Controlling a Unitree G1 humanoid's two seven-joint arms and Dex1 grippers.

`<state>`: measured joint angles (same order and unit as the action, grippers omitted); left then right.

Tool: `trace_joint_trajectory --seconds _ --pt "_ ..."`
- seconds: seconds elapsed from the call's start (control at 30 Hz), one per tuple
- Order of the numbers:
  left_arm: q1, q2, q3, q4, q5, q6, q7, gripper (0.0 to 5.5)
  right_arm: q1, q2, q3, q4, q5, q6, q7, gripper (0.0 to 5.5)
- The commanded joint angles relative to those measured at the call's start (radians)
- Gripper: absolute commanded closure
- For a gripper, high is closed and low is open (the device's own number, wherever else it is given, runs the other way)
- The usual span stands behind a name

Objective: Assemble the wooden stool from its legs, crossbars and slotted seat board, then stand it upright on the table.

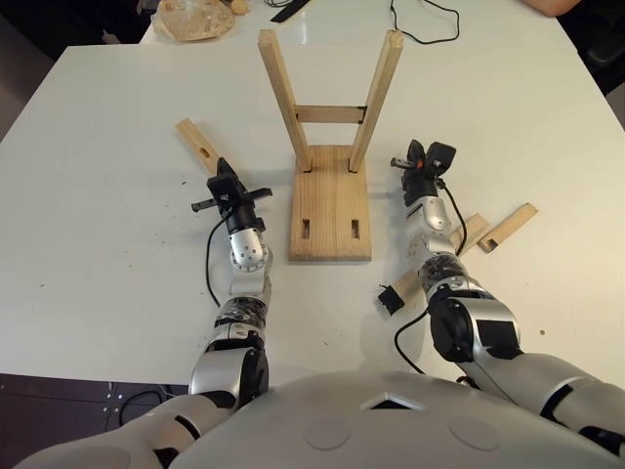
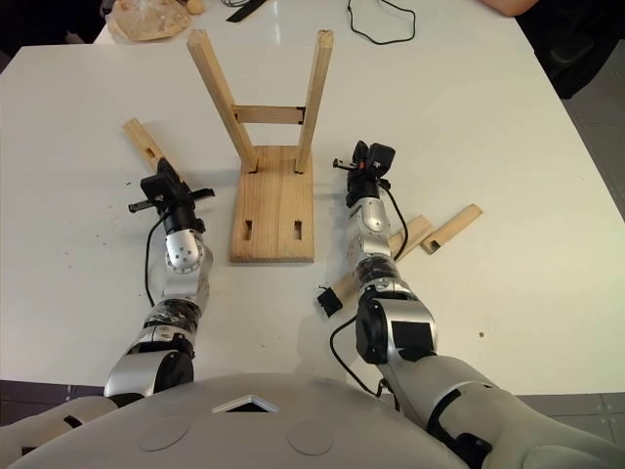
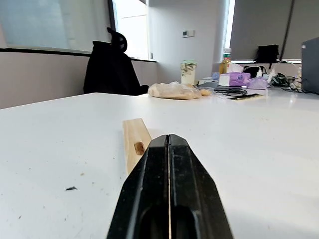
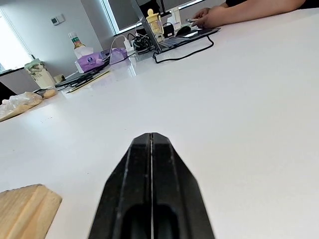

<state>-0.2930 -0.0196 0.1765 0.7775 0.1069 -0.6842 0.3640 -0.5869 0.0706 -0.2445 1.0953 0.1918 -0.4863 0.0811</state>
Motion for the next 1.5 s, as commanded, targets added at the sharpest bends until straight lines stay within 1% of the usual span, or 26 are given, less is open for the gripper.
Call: trace_joint_trajectory --seconds 0.03,0.2,0.4,0.5,0.57,0.67,0.77,0.87,1.03,1.13,1.23,1.3,1.33,1.4,1.47,1.5 --pt "-0.017 0.005 0.025 0.114 -0.060 -0.001 -0.035 5.50 0.023 0.021 -0.048 0.086 0.038 -0.003 0.000 5.47" --pt "-0.038 0.000 0.069 0.179 -0.146 0.055 -0.084 5.50 0.008 0.015 -0.065 0.109 0.041 0.013 0.041 5.47" --pt "-0.051 0.003 0.082 0.211 -0.184 0.141 -0.141 5.50 -0.011 0.005 -0.080 0.128 0.042 0.034 0.083 5.47" --pt "-0.045 0.009 0.056 0.202 -0.155 0.116 -0.152 5.50 -0.012 0.001 -0.076 0.131 0.030 0.011 0.088 5.47" --pt "-0.029 0.019 0.031 0.166 -0.099 0.032 -0.111 5.50 -0.001 -0.004 -0.057 0.114 0.001 -0.071 0.085 5.47" --pt "-0.007 0.033 0.006 0.121 -0.038 -0.048 -0.067 5.50 -0.003 -0.001 -0.050 0.072 0.002 -0.107 0.103 5.47" --pt "-0.017 0.026 0.023 0.163 -0.089 0.010 -0.105 5.50 -0.009 -0.006 -0.038 0.060 -0.010 -0.114 0.101 5.47" --pt "-0.029 0.025 0.033 0.187 -0.118 0.052 -0.129 5.50 -0.001 -0.035 0.004 0.106 -0.083 -0.135 0.022 5.47" --pt "-0.022 0.024 0.031 0.186 -0.113 0.071 -0.137 5.50 -0.027 -0.040 -0.017 0.064 -0.051 -0.127 0.017 5.47" --pt "-0.018 0.022 0.041 0.189 -0.127 0.107 -0.144 5.50 -0.038 -0.069 -0.005 -0.062 -0.053 -0.127 0.023 5.47" --pt "-0.002 0.021 0.050 0.177 -0.141 0.128 -0.147 5.50 -0.004 -0.107 0.029 -0.273 -0.076 -0.033 0.023 5.47" --pt "0.021 0.022 0.052 0.156 -0.143 0.121 -0.147 5.50 0.052 -0.143 0.044 -0.481 -0.085 0.117 0.002 5.47" --pt "0.028 0.023 0.050 0.149 -0.141 0.117 -0.147 5.50 0.071 -0.151 0.046 -0.546 -0.084 0.173 -0.005 5.47" --pt "0.091 0.022 0.039 0.092 -0.105 0.075 -0.110 5.50 0.164 -0.220 0.028 -0.782 -0.087 0.382 -0.009 5.47" --pt "0.122 0.019 0.034 0.059 -0.091 0.065 -0.092 5.50 0.216 -0.252 0.021 -0.915 -0.083 0.511 -0.018 5.47" --pt "0.155 0.017 0.043 0.035 -0.096 0.073 -0.085 5.50 0.250 -0.288 -0.003 -0.931 -0.100 0.531 -0.029 5.47"
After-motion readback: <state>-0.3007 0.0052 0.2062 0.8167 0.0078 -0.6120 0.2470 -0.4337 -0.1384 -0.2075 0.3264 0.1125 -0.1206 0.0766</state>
